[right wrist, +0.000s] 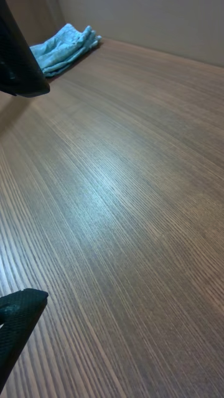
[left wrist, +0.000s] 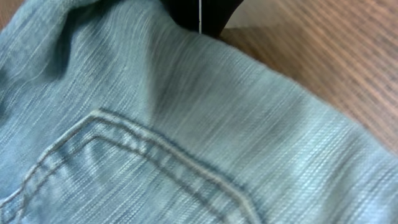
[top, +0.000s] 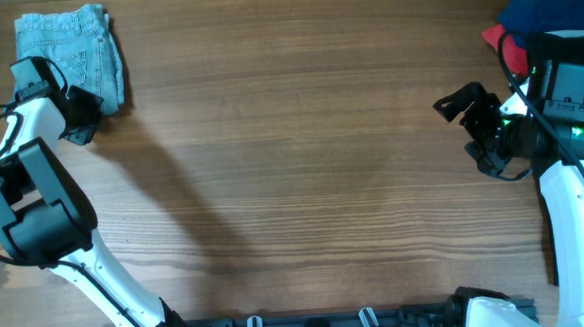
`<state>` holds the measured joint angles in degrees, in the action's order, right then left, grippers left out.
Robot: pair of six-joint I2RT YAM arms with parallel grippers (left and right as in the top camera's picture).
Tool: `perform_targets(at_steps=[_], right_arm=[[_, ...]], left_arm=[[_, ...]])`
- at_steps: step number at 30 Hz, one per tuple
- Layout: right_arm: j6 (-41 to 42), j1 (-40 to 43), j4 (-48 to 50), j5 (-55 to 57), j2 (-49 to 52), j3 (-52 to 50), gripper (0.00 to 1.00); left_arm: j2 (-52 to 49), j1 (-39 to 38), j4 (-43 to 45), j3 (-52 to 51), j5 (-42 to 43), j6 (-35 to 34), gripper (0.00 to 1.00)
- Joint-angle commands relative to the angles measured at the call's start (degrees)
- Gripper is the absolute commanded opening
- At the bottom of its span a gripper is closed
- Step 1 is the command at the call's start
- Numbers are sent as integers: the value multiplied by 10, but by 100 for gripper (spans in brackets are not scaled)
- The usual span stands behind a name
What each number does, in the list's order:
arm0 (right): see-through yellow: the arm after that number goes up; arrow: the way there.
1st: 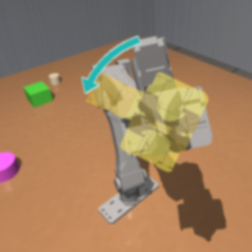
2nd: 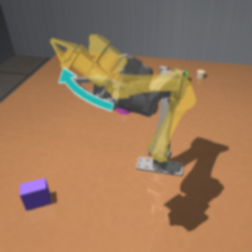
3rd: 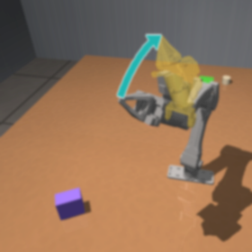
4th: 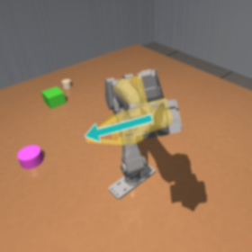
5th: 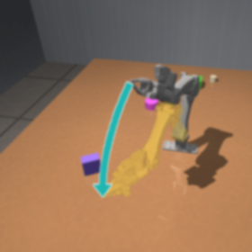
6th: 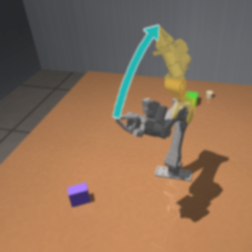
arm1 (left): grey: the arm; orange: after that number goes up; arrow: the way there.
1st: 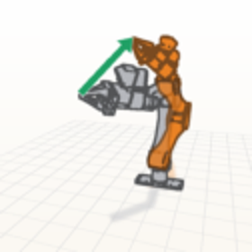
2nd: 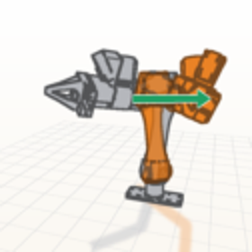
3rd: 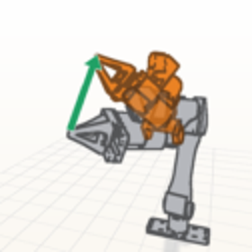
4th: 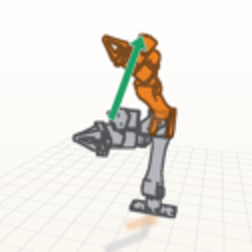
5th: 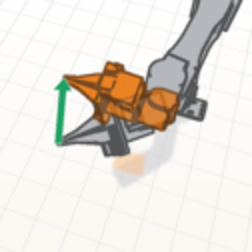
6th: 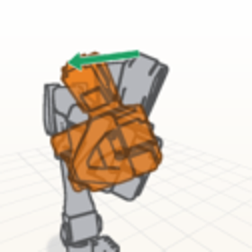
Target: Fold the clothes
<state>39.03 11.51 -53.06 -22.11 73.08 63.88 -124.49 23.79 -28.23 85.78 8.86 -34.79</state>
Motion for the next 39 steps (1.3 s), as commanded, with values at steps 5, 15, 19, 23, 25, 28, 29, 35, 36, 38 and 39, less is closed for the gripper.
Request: perform_targets(at_steps=[5, 15, 19, 23, 25, 28, 29, 35, 36, 38, 39], right_arm=[[6, -3, 1, -7, 3, 0, 100], [6, -3, 1, -6, 3, 0, 100], [6, -3, 1, -6, 3, 0, 100], [6, -3, 1, -6, 3, 0, 100], [6, -3, 1, -6, 3, 0, 100], [6, -3, 1, -7, 3, 0, 100], [6, -3, 1, -6, 3, 0, 100], [6, -3, 1, -7, 3, 0, 100], [6, -3, 1, -7, 3, 0, 100], [6, -3, 1, -7, 3, 0, 100], [6, -3, 1, -6, 3, 0, 100]], left_arm=[[88, 58, -63, -3, -41, -1, 4], [51, 123, -42, -3, -66, -1, 4], [23, 123, 7, -3, -66, -6, 4], [23, 123, 37, -3, -66, -6, 4], [18, 123, 53, -3, -66, -6, 4], [3, 123, 68, -3, -66, -6, 4], [-3, 123, 73, -3, -65, -6, 4], [-22, 123, 106, -3, -61, -8, 4], [-22, 123, 114, -3, -57, -11, 4], [-23, 120, 126, -3, -55, -19, 4], [-24, 117, 134, -3, -55, -19, 4]])
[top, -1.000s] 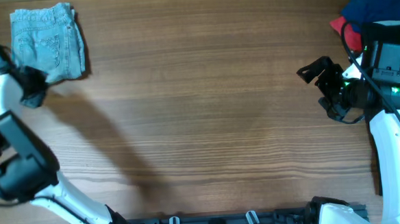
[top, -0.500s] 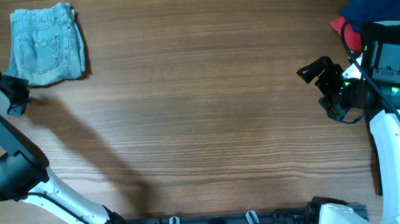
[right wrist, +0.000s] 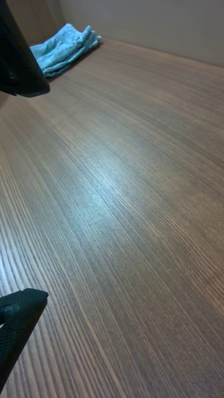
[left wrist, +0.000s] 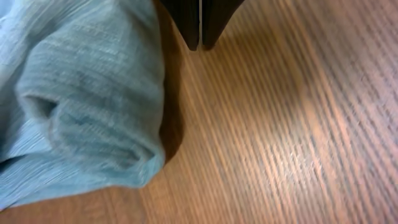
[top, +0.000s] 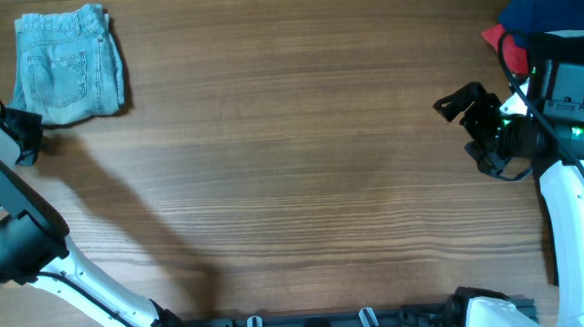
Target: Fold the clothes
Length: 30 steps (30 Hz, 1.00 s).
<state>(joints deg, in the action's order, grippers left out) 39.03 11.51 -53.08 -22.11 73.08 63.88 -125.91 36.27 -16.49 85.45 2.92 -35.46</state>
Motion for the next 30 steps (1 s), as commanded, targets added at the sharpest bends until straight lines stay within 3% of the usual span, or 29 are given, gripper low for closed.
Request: perform_targets(at_steps=[1, 12, 24, 30], right_arm=[[6, -3, 1, -7, 3, 0, 100], [6, -3, 1, -6, 3, 0, 100], [6, -3, 1, -6, 3, 0, 100], [6, -3, 1, -6, 3, 0, 99]], left_arm=[[-14, -12, 26, 0, 4, -12, 4], [-80, -35, 106, 0, 6, -40, 4], [-84, -70, 176, 0, 6, -65, 4], [-84, -85, 187, 0, -35, -74, 4]])
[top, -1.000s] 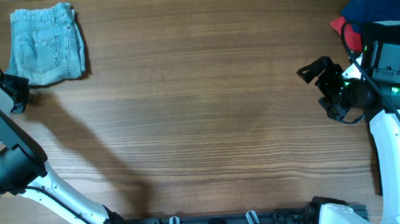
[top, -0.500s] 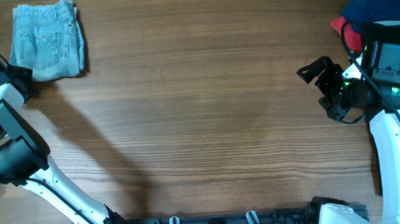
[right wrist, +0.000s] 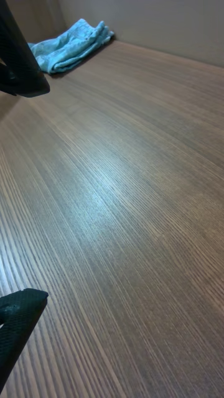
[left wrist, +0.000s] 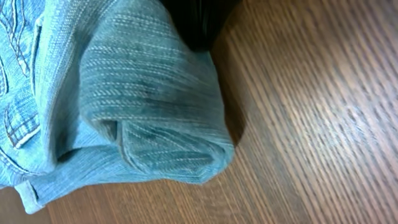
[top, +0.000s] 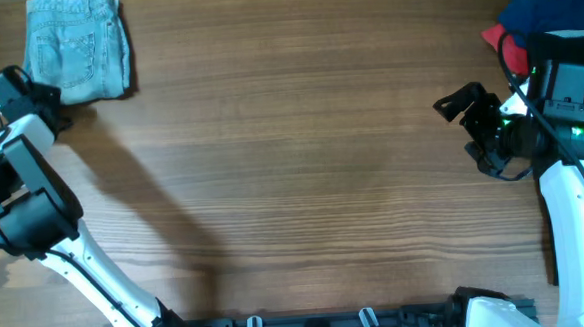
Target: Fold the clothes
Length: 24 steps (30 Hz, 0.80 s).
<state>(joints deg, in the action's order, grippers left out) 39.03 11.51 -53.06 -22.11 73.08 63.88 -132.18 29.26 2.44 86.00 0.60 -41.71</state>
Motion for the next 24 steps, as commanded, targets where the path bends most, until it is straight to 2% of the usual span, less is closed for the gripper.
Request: perform_targets(at_steps=[1, 15, 19, 24], right_arm=[[6, -3, 1, -6, 3, 0, 100], [6, -3, 1, -7, 3, 0, 100], [6, -3, 1, -6, 3, 0, 100], [6, -3, 1, -6, 3, 0, 100]], left_arm=[[-21, -14, -2, -5, -17, -10, 4], [-22, -4, 62, -5, -42, -7, 4], [-22, -4, 71, -5, -41, -5, 12], [-22, -5, 72, -5, -2, -5, 12]])
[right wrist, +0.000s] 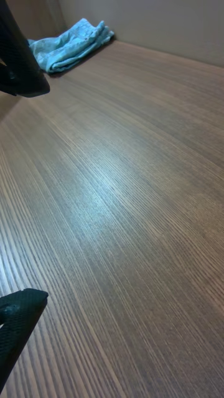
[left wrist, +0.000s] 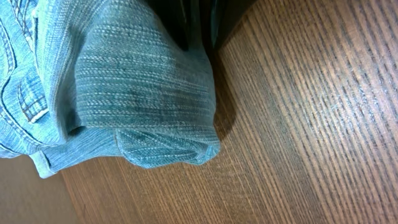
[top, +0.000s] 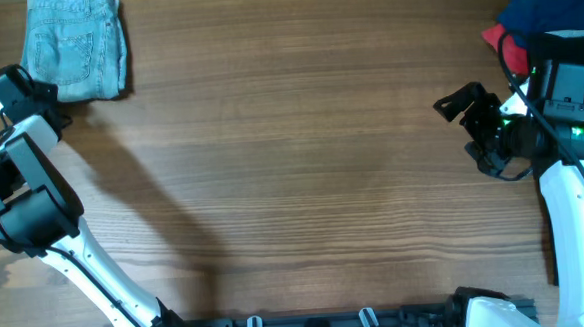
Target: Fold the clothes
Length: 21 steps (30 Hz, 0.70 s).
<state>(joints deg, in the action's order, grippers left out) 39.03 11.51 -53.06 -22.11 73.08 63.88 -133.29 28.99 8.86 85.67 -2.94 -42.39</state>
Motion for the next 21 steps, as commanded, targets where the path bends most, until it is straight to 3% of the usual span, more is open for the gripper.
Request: perform_targets(at_steps=[1, 10, 13, 18, 19, 21], right_arm=[[6, -3, 1, -7, 3, 0, 100], [6, -3, 1, -7, 3, 0, 100], [6, -3, 1, -6, 3, 0, 100], [6, -3, 1, -6, 3, 0, 100], [6, -3, 1, -6, 3, 0, 100], [6, -3, 1, -6, 3, 0, 100]], left_arm=[[-11, -4, 8, -2, 35, 1, 12], [0, 16, -38, -2, 67, 1, 31], [39, 44, -103, -2, 70, 1, 37], [118, 76, -217, -2, 118, 1, 37], [132, 81, -238, -2, 137, 1, 39], [167, 89, -294, -2, 186, 1, 52]])
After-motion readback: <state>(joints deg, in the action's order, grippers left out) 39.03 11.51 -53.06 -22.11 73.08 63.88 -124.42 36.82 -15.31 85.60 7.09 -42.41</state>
